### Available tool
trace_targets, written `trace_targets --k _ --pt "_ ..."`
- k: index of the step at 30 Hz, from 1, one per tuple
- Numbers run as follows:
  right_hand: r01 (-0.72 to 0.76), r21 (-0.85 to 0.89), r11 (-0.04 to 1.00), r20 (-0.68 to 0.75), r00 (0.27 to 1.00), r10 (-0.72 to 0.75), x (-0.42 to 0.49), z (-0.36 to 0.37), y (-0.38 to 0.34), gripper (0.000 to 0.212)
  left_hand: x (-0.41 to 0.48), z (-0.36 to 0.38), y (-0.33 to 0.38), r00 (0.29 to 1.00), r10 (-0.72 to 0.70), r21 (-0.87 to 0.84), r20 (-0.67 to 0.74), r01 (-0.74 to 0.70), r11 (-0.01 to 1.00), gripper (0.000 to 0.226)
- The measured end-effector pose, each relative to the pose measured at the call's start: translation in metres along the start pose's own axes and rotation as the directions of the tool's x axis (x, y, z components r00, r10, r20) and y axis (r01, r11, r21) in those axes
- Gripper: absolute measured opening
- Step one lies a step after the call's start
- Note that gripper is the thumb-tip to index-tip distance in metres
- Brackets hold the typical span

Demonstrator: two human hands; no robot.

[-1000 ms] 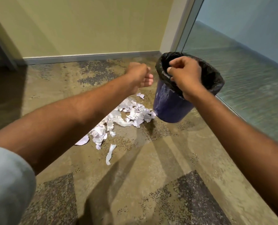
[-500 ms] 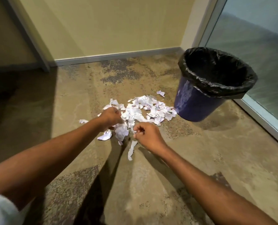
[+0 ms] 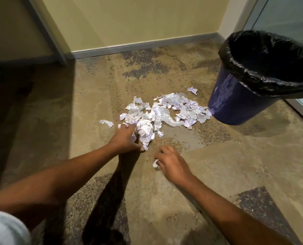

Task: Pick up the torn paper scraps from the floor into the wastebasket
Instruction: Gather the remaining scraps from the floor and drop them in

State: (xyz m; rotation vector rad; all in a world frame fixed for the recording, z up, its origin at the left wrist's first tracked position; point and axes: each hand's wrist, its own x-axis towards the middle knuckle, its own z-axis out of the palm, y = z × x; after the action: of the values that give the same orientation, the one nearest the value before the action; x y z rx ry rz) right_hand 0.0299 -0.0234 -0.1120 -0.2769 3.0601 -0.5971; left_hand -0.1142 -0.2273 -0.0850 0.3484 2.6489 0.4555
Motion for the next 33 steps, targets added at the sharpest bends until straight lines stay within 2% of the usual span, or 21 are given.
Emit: trace_targets --k 4,7,9,14,17,19,21,24,25,27,29,31,33 --pt "-0.033 0.012 0.999 -0.036 0.999 0.034 0.006 0.003 -0.001 0.024 0.003 0.007 0.012 0.997 0.061 -0.046 -0.046 -0.063 0.997 0.14" --pt "-0.053 0.042 0.998 -0.056 0.997 0.055 0.008 0.005 0.0 0.019 0.007 0.012 0.023 0.992 0.115 0.012 -0.054 -0.114 0.993 0.135" --pt "-0.075 0.096 0.993 -0.07 0.994 0.082 0.009 0.005 0.001 0.019 0.01 0.015 0.029 0.989 0.137 0.065 -0.058 -0.133 0.989 0.117" --pt "-0.181 0.261 0.948 -0.068 0.976 0.205 0.015 -0.006 0.003 0.02 0.014 0.017 0.029 0.972 0.171 0.004 -0.163 -0.173 0.985 0.034" --pt "-0.244 0.336 0.91 -0.089 0.953 0.289 0.028 -0.011 0.004 0.012 0.015 0.017 0.022 0.954 0.2 -0.029 -0.224 -0.212 0.977 0.012" --pt "-0.26 0.356 0.898 -0.124 0.939 0.321 0.043 -0.015 0.004 0.008 0.014 0.015 0.02 0.961 0.167 -0.096 -0.222 -0.191 0.977 0.014" --pt "-0.259 0.326 0.909 -0.161 0.932 0.324 0.062 -0.019 0.004 0.026 0.014 0.013 0.016 0.97 0.116 -0.199 -0.215 -0.16 0.967 0.025" --pt "-0.315 0.136 0.939 -0.028 0.946 0.322 0.091 -0.023 0.008 0.092 0.013 0.016 0.007 0.982 0.039 -0.333 -0.187 -0.1 0.938 0.02" --pt "-0.315 0.086 0.945 0.033 0.949 0.313 0.1 -0.023 0.01 0.107 0.011 0.015 0.006 0.984 0.009 -0.379 -0.179 -0.078 0.922 0.016" --pt "-0.298 0.076 0.952 0.113 0.951 0.288 0.116 -0.023 0.014 0.118 0.007 0.014 0.004 0.986 -0.069 -0.487 -0.153 -0.015 0.873 0.01" --pt "-0.304 0.1 0.947 0.132 0.948 0.29 0.128 -0.021 0.016 0.106 0.005 0.013 0.001 0.98 -0.176 -0.624 -0.095 0.079 0.778 0.015" --pt "-0.29 0.096 0.952 0.077 0.956 0.283 0.139 -0.017 0.018 0.081 0.007 0.013 -0.006 0.962 -0.265 -0.722 -0.062 0.14 0.677 0.03" --pt "-0.247 0.107 0.963 0.007 0.969 0.248 0.145 -0.014 0.02 0.053 0.01 0.013 -0.012 0.944 -0.325 -0.752 -0.053 0.176 0.635 0.039"
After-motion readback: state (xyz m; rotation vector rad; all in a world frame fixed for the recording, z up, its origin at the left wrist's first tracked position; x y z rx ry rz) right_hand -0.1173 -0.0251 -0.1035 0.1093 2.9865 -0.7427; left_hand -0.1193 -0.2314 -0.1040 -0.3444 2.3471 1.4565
